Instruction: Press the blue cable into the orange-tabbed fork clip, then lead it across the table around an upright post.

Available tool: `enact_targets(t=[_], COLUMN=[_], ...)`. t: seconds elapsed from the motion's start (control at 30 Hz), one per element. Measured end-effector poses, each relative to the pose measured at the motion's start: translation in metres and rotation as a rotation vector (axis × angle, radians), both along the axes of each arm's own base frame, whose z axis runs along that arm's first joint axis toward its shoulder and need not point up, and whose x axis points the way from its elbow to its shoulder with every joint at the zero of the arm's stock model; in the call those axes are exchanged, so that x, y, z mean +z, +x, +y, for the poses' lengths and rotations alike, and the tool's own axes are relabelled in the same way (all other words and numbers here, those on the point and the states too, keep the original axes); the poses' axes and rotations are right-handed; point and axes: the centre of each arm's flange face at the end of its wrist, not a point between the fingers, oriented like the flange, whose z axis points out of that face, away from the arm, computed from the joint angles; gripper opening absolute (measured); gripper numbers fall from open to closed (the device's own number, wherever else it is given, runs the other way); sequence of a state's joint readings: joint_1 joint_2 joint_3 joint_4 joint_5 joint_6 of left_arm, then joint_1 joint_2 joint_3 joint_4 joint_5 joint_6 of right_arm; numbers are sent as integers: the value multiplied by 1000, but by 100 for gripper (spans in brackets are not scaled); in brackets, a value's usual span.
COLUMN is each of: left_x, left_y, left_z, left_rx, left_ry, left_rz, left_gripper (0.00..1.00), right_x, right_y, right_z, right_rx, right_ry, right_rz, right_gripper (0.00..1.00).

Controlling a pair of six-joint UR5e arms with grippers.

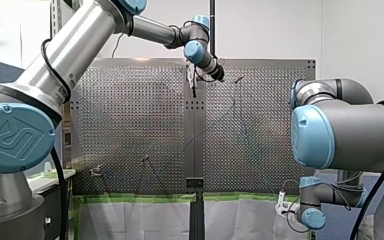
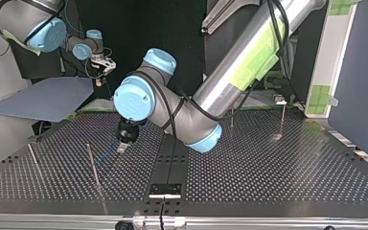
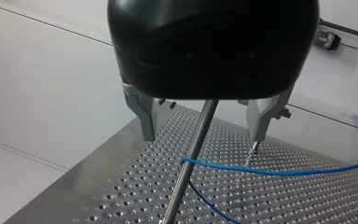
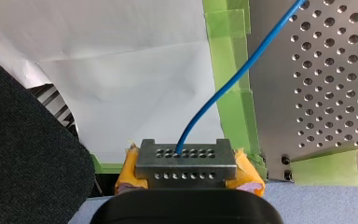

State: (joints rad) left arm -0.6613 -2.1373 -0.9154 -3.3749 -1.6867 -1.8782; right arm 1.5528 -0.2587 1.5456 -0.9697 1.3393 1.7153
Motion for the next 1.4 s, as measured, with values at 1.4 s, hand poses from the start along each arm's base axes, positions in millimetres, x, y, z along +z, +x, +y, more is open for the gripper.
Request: enact_targets(t=[1.4], left_x=[48], left_y=[-50], left_z=[59], left_rx=[142], left_ry=[-68], left_rz=[-88], left_gripper=[95], right_x=[0], right_y=[5], right_z=[2], right_rx=[19], right_ry=[4], right_rz=[-2], right_gripper=[0])
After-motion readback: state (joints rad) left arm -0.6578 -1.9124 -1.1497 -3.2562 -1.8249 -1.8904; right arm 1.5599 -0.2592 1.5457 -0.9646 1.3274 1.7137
